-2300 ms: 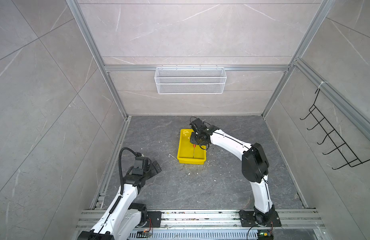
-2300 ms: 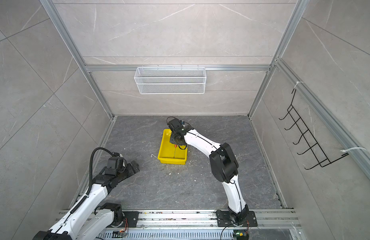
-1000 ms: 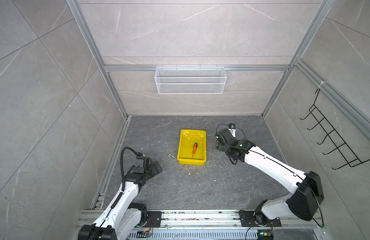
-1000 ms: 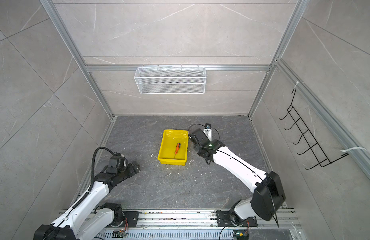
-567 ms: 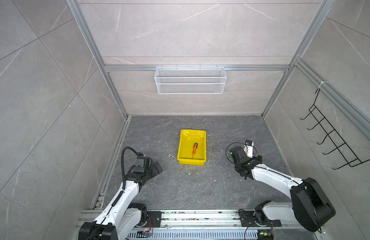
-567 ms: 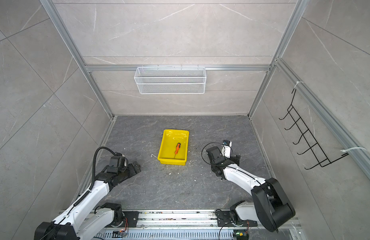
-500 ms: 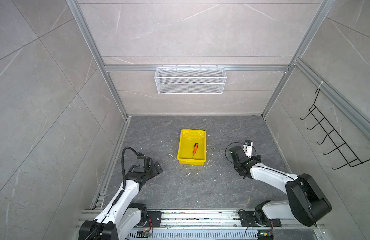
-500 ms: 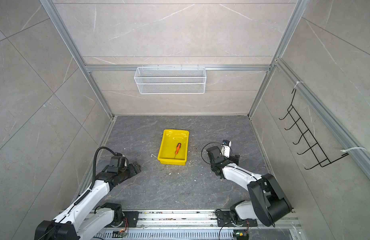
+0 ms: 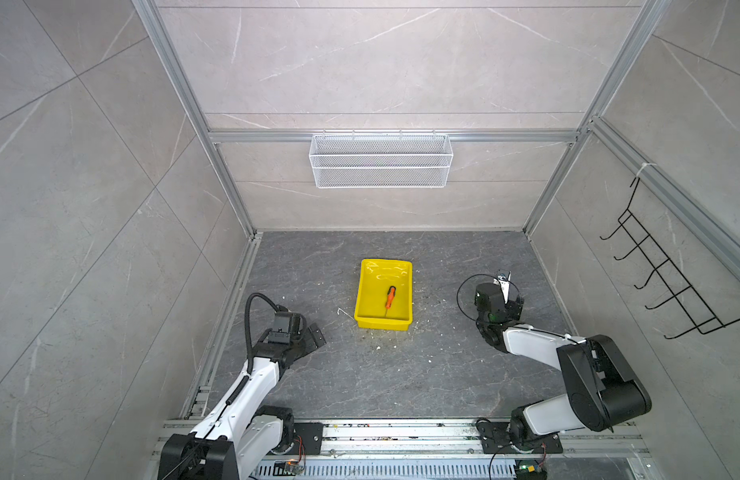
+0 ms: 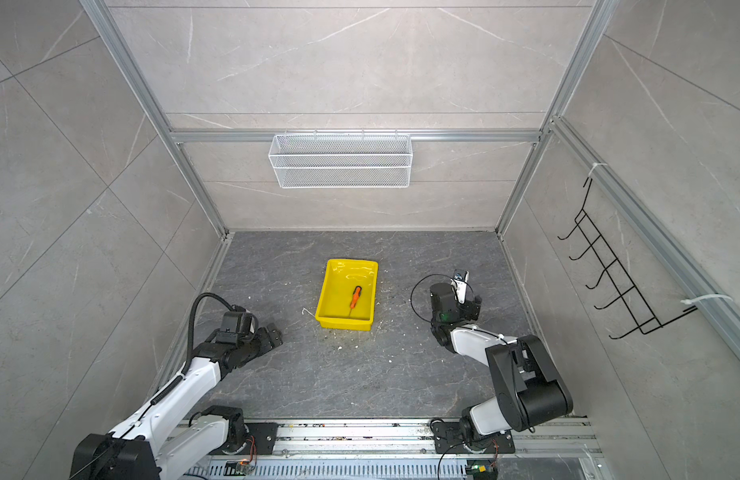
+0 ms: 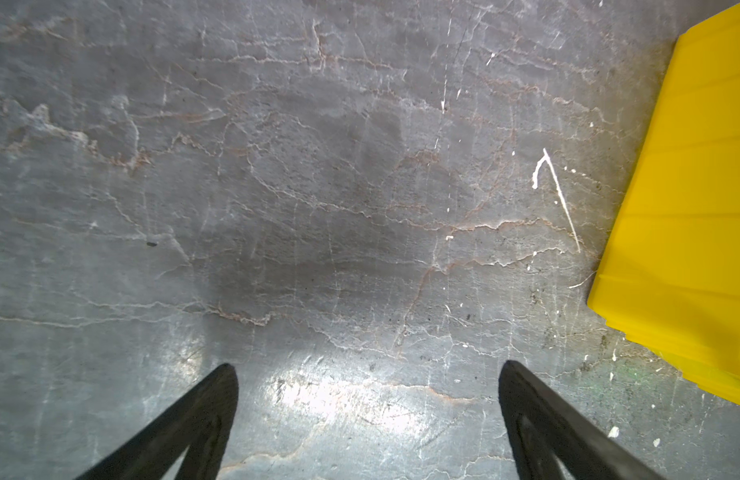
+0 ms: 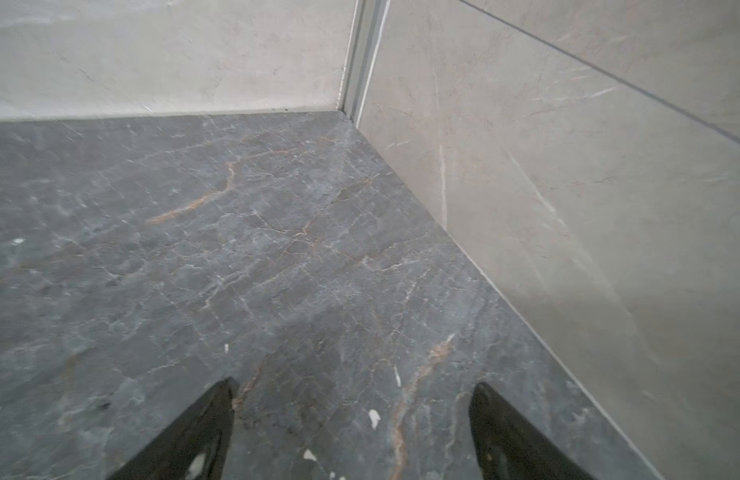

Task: Put the screwdriver in the bin

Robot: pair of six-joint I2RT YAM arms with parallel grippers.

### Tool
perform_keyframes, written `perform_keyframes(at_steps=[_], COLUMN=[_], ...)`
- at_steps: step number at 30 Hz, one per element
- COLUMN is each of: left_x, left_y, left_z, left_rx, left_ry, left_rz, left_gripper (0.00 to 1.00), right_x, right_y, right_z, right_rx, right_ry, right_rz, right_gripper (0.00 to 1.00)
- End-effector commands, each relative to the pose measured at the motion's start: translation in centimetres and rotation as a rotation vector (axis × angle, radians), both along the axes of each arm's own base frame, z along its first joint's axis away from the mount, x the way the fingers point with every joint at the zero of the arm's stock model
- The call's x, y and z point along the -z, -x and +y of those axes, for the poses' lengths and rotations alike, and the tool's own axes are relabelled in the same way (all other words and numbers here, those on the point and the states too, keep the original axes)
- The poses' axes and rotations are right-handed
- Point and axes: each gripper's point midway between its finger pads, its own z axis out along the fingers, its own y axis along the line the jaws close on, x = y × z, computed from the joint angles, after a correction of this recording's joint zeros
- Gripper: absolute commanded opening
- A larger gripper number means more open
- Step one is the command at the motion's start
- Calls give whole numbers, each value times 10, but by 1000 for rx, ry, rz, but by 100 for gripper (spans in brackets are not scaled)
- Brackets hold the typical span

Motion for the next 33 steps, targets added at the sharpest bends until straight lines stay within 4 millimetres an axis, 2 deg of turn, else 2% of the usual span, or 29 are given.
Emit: perform_keyframes(at_steps=[1, 4, 9, 12, 14, 16, 17, 19, 21, 24, 27, 30, 33], left_x=[-14, -13, -14, -15, -17, -20, -23, -32, -52, -86, -107, -97, -79], left_y=[-16, -18, -17, -16, -16, -19, -21, -30, -43, -65, -75, -88, -96], left_z=[-7, -8, -6, -4, -2, 2, 6, 18, 29, 57, 93, 101, 108], left_rx=[30, 33, 25, 14, 8, -11, -29, -72, -75, -153, -283, -231, -244], left_ry=[19, 21, 17, 12, 3, -11, -30, -86, -174, -346, -553, -717, -789], left_rz=[-39, -35, -40, -50, -58, -75, -84, -115, -174, -297, -392, -459, -415], left_gripper=[100, 100, 100, 100, 100, 100, 100, 100, 100, 100, 100, 100, 100], right_x=[-5, 0, 12, 16, 14, 19, 16, 19, 17, 18, 17, 18, 18], right_y=[-3, -11, -21, -16, -15, -13, -15, -14, -15, -14, -14, -14, -14], right_z=[20, 32, 43, 44, 44, 44, 43, 44, 44, 44, 44, 43, 44], right_rx=[-159, -232, -394, -446, -471, -464, -462, -465, -465, -463, -463, -461, -462], right_ry=[-17, -13, -124, -168, -148, -162, -151, -160, -156, -157, -156, -156, -156], right_rz=[-78, -51, -6, -33, -110, -51, -92, -57, -76, -65, -70, -68, -67], right_gripper=[91, 99, 99, 99, 100, 100, 99, 99, 99, 99, 99, 99, 99])
